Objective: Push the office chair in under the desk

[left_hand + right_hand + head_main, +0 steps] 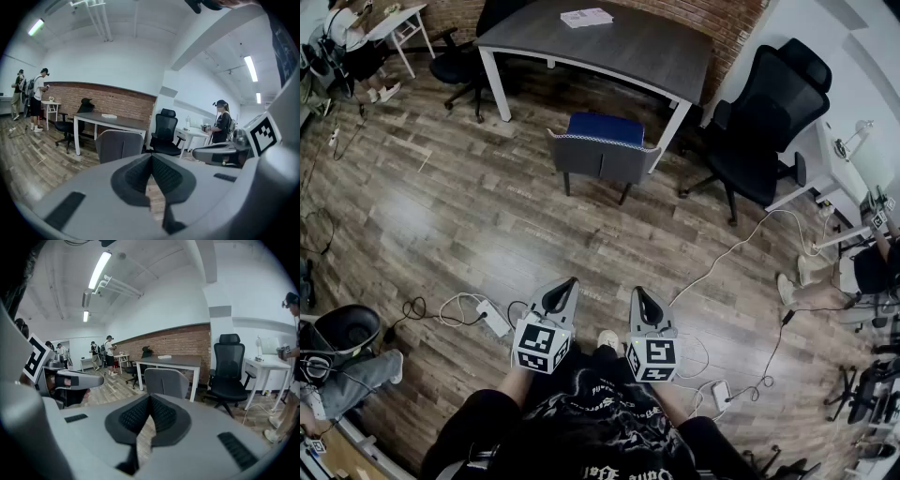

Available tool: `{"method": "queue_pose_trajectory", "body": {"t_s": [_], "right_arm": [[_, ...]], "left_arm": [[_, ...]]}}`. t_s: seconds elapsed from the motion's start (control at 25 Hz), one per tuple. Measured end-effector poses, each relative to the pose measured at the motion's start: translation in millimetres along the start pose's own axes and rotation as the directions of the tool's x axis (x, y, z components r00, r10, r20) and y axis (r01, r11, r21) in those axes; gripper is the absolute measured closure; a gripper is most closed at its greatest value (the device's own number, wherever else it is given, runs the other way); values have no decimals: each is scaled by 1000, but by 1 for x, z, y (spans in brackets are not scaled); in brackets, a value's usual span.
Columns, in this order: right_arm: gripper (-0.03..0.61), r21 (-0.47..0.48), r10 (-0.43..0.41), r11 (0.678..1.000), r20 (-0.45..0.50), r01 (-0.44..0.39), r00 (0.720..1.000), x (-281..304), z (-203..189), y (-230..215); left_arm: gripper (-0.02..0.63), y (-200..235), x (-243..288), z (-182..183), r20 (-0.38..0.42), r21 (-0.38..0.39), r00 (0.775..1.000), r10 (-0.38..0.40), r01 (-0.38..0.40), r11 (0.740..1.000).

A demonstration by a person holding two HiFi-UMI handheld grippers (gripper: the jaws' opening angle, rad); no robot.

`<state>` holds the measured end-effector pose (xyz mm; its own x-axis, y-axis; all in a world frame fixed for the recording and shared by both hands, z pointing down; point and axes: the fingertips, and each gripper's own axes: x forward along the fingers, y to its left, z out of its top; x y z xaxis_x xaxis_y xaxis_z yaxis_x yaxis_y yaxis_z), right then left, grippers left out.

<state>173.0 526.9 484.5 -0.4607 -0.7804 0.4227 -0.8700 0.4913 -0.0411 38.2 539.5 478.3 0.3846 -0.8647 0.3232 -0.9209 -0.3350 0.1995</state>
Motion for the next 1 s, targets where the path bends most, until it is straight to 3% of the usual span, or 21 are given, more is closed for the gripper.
{"method": "queue_pose_trajectory", "body": {"t_s": [1.0], "right_arm": [[574, 85, -57, 994, -59, 62, 997, 14, -25, 24]], "left_arm": [[607, 43, -10, -12, -34, -13, 999, -42, 41, 999]]}}
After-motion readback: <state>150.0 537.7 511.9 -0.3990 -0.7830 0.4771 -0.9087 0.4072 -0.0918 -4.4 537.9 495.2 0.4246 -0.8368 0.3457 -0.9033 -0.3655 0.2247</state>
